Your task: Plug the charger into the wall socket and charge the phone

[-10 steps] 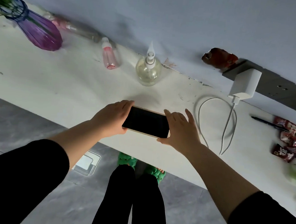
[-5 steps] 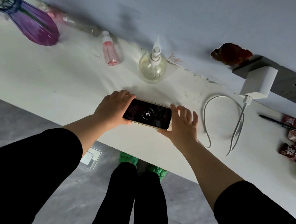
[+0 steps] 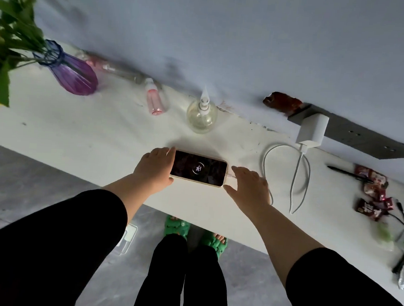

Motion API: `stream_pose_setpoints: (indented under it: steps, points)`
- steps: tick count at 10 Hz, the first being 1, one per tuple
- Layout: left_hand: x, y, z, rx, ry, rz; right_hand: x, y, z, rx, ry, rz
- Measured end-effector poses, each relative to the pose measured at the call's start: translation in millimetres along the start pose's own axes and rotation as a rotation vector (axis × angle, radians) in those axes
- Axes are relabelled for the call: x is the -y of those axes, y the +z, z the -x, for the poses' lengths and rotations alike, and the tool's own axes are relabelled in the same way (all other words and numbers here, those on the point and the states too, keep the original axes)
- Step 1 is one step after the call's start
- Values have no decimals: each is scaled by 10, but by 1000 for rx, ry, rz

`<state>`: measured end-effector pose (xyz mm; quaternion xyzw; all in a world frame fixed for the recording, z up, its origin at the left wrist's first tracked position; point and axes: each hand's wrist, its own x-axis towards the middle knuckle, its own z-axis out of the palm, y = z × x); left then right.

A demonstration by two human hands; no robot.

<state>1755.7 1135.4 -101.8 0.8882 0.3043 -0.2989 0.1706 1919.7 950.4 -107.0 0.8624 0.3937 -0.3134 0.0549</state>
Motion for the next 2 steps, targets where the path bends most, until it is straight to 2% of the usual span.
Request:
stream_pose_setpoints:
  steps: [2]
  points:
    - [-111, -540, 526, -124, -49, 43, -47, -502, 496, -72, 47, -71]
